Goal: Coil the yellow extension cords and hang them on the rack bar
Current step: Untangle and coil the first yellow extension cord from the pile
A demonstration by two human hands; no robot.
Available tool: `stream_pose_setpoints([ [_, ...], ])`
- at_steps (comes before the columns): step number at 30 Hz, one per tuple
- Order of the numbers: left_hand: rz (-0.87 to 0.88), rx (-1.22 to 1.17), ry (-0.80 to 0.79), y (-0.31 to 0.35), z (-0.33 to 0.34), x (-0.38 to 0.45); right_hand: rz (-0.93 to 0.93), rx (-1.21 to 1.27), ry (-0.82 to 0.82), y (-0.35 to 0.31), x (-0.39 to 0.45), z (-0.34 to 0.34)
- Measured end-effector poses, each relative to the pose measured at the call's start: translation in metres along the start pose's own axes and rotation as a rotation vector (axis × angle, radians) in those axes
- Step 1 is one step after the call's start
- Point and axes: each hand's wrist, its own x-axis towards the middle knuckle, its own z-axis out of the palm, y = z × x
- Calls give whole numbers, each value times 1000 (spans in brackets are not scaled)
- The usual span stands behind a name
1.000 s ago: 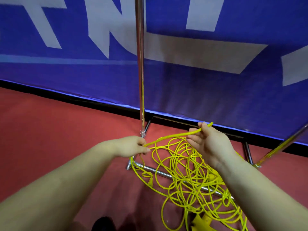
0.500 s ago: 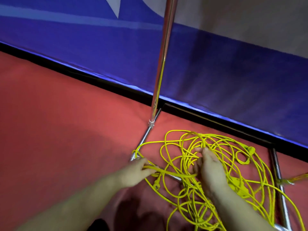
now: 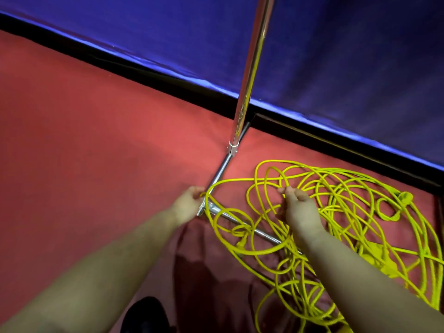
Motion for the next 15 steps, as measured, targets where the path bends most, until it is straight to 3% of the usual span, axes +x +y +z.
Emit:
stream_pose_setpoints([
  [5, -56, 210, -111, -23, 3, 33, 5, -50, -64, 16, 10, 27],
  [11, 3, 227, -49, -39, 2, 45, -4, -188, -122, 33, 14, 32],
  [15, 96, 332, 0, -52, 2, 38, 31, -127, -129, 34, 9, 33],
])
